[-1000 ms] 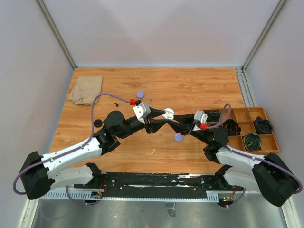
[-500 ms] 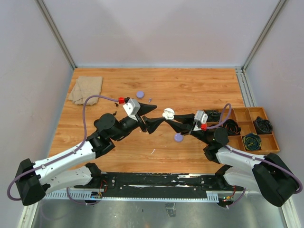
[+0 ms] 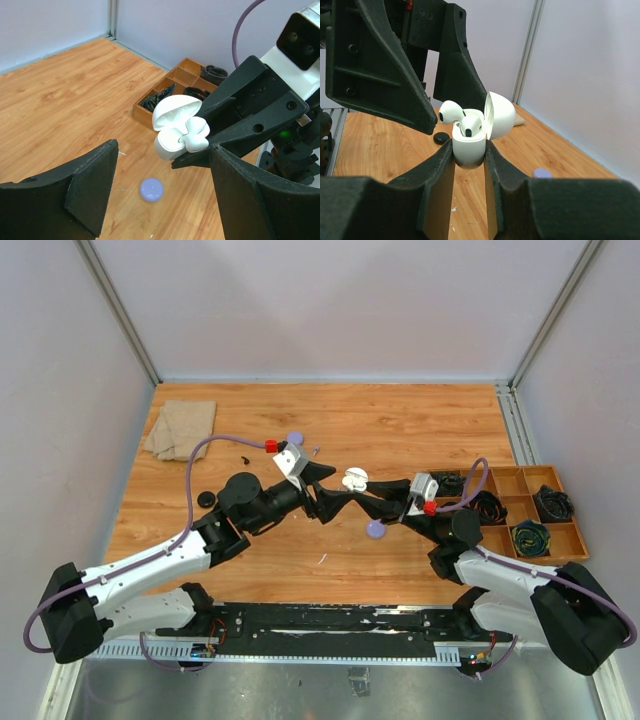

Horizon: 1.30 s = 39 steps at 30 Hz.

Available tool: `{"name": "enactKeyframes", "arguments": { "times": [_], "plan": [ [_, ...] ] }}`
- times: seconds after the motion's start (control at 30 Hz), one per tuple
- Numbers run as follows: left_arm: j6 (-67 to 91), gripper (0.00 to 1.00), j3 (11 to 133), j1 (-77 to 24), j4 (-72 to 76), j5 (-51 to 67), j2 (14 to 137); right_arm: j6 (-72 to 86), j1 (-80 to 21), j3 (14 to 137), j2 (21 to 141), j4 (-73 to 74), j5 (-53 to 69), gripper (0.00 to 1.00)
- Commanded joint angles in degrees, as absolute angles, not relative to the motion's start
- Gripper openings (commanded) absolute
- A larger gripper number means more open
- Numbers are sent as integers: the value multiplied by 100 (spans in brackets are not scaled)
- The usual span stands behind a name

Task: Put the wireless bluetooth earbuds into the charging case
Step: Place the earbud in the charging case, then close the charging case.

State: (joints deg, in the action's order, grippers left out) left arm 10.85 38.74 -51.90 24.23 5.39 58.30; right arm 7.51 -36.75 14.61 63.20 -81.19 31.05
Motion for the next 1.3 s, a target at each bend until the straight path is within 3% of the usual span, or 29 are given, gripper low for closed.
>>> {"name": "enactKeyframes", "arguments": {
  "times": [0.0,0.43,0.77,0.93,1.27],
  "plan": [
    [1168,79,4141,-5238,2474,416,5905,765,-3634,1438,6206,-8503,3067,1],
    [1436,77,4119,-5237,2004,-657,5715,765,-3621,1405,6143,-8499,3074,1],
    [1538,77,4087,-5223,1843,-741,5581,756,-3600,1390,6132,-8424,3094,1],
    [1689,82,4095,-4932,1701,-53,5425,789,-3545,1376,6198,-8433,3117,1],
    [2625,86,4325,-3881,1889,2656,5625,1008,-3426,1513,6452,-8462,3470,1]
  ]
}}
